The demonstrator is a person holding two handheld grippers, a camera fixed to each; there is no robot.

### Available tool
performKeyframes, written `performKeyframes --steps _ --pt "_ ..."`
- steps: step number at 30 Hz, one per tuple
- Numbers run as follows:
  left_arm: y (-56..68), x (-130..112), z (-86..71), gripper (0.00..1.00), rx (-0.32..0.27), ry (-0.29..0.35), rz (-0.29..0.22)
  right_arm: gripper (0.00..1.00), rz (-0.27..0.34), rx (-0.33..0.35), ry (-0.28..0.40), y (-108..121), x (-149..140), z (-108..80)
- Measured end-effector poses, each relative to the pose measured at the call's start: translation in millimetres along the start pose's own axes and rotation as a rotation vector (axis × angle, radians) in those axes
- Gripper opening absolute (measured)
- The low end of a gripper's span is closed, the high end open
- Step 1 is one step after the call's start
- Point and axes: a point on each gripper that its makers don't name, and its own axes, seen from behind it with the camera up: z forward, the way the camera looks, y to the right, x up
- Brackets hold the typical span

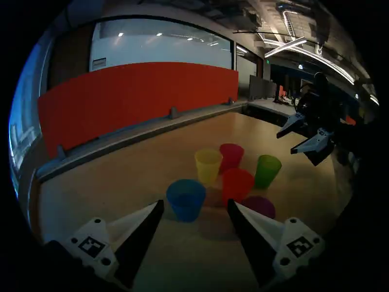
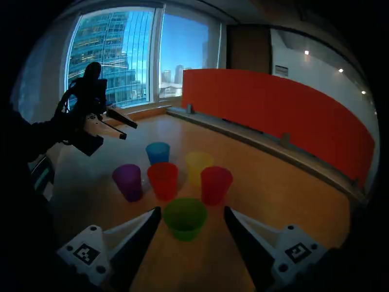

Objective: Pour water

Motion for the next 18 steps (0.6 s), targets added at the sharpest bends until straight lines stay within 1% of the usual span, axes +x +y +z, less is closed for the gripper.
performKeyframes --steps 7,12,15,18 --pt "-1.7 -21 14.4 0.97 -0.003 -0.066 0.017 0.99 -0.001 0.019 -0.031 -6 -15 13.7" --pt "-3.5 -34 24.6 0.97 -0.007 -0.119 0.009 0.99 -0.001 0.024 -0.048 -7 -24 20.6" --pt "-5.8 -39 30.1 0.97 -0.007 -0.136 0.015 0.99 0.003 0.028 -0.058 -7 -29 23.9" --pt "-8.4 -42 34.8 0.97 -0.001 -0.146 0.035 0.99 0.008 0.031 -0.070 -8 -35 26.7"
